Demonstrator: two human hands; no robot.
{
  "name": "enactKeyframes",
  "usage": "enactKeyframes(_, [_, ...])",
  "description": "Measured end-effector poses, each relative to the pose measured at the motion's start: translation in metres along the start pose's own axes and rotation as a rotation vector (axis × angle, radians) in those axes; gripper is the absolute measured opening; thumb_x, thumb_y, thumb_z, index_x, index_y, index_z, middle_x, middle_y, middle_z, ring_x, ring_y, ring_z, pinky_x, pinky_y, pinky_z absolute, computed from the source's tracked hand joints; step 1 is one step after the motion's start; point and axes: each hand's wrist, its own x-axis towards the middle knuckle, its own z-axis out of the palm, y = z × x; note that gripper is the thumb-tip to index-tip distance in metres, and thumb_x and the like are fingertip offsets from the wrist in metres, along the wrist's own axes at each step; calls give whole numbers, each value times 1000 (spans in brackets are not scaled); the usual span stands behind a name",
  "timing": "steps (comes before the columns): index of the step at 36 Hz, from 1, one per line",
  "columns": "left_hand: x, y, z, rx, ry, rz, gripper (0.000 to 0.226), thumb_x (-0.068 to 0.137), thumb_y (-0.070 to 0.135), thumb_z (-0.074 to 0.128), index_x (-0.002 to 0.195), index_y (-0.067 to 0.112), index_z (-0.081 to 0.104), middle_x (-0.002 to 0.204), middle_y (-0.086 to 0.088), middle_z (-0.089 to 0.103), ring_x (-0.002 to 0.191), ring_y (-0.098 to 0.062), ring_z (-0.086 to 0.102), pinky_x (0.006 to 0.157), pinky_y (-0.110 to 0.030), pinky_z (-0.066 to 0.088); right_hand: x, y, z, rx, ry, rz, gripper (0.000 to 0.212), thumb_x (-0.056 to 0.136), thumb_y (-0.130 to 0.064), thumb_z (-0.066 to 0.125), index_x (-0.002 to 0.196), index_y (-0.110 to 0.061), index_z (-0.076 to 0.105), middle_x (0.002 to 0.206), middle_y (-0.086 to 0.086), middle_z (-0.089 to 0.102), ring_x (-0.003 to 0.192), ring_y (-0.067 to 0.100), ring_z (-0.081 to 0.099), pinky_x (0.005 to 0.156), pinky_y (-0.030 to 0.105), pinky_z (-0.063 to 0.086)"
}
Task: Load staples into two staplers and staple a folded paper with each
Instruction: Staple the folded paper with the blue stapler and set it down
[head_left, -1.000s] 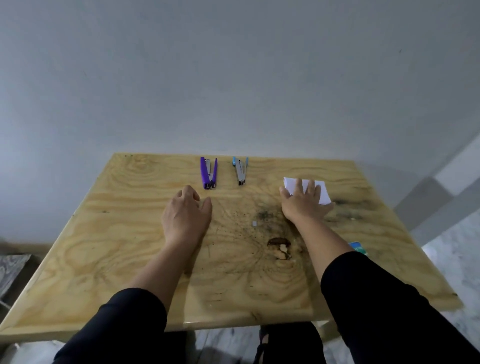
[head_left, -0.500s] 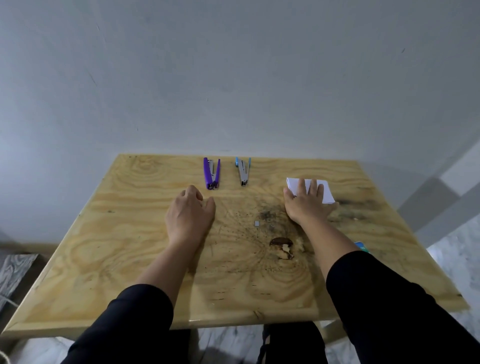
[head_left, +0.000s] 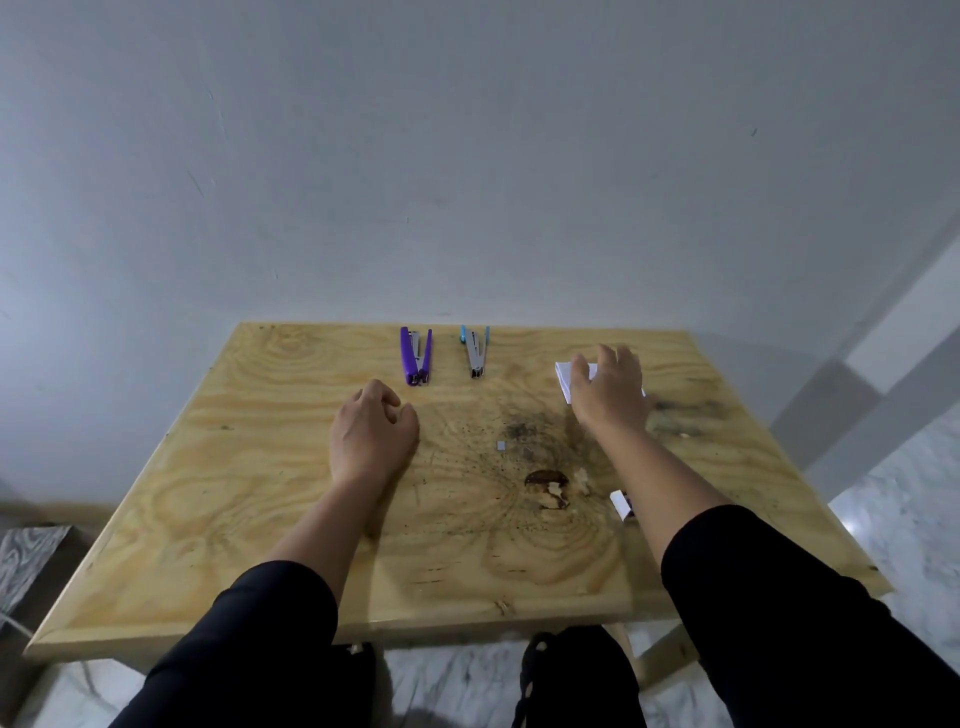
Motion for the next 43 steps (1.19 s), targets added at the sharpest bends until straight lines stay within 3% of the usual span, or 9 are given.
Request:
enactKeyframes(6, [-7,0,-5,-32,-62,12,14,82,28,57,91,17,60,87,-2,61,83,-19,54,72,-28,39,-12,14,-28,-12,-22,76,44,94,-36,36,131,-16,49,138,12,42,128,29,39,105,46,34])
enactKeyframes(12, [-37,24,-1,-153,-74,-9,11,86,29,53,89,20,58,91,-2,62,83,-17,54,70,-30,41,-38,35,-50,-100,-42,146,39,89,-28,40,120,-15,59,126,12,54,120,33,47,97,43,44])
enactKeyframes(18, [-91,73,26,-182,-270,247,16,85,36,59,92,22,61,93,1,64,85,-16,59,79,-32,50,-66,59,-62,-94,-84,191,40,85,-23,43,121,-22,60,133,9,50,124,34,41,100,42,42])
enactKeyframes(23, [-130,110,52,-199,-354,385,22,78,33,66,98,24,66,95,1,68,82,-13,61,77,-26,47,-80,78,-72,-59,-120,144,39,85,-13,46,120,-17,62,137,9,53,124,29,48,98,30,40])
enactKeyframes(28, [-142,120,64,-210,-333,379,16,78,22,70,92,15,70,94,-4,71,86,-20,64,80,-32,50,-91,89,-78,-50,-210,49,47,87,-8,45,133,-18,53,144,7,47,131,25,43,103,27,35])
enactKeyframes(35, [-140,124,67,-195,-316,319,11,82,23,67,90,15,72,90,-3,73,85,-15,63,76,-19,43,-95,98,-81,-91,-201,-25,47,85,0,45,124,-20,62,136,8,54,121,25,51,91,26,44])
enactKeyframes(40, [-135,124,67,-179,-358,289,13,84,23,65,93,15,71,94,-5,71,90,-19,62,87,-30,50,-94,99,-76,-96,-209,-64,43,85,-2,51,120,-24,63,133,6,56,117,23,53,79,20,38])
enactKeyframes(43, [-133,124,67,-181,-360,288,12,83,22,67,92,15,72,94,-4,72,88,-17,63,86,-28,50,-94,96,-72,-95,-219,-116,38,85,-6,58,118,-24,65,129,5,58,115,22,53,79,17,34])
